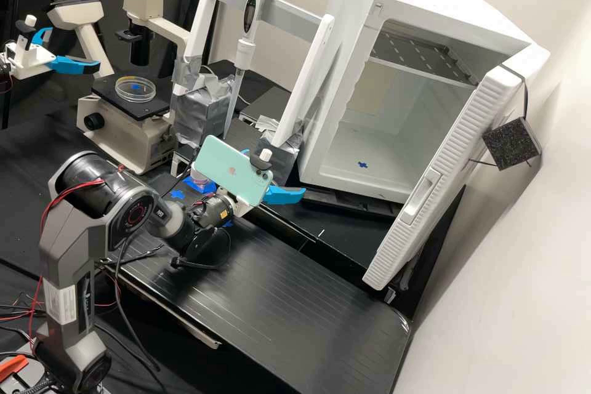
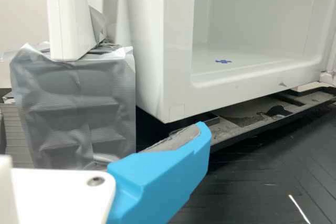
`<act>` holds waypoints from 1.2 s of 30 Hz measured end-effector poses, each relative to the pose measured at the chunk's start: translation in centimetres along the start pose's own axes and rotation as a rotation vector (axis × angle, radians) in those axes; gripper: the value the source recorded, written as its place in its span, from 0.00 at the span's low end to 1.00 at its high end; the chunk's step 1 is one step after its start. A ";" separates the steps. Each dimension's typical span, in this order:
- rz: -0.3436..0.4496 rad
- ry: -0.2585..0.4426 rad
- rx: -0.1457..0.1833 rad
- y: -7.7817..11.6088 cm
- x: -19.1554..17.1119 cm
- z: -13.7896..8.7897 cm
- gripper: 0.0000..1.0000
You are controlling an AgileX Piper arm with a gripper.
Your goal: Move the petri dish to the bench
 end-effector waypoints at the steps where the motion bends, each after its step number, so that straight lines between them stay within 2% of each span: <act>1: 0.000 0.000 0.000 0.0 0.0 0.0 1.00; 10: 0.000 0.002 0.004 -0.1 -0.7 0.1 1.00; 14: 0.018 0.061 -0.009 0.1 -3.3 -0.5 1.00; 20: 0.016 0.299 -0.012 -0.4 -8.3 -3.6 1.00; 22: -0.019 0.403 -0.008 -1.2 -10.2 -5.1 1.00; 26: -0.096 0.557 -0.006 -2.5 -12.4 -7.4 1.00; 30: -0.166 0.677 -0.040 -3.9 -13.8 -9.5 1.00; 36: -0.252 0.774 -0.089 -5.3 -14.5 -12.3 1.00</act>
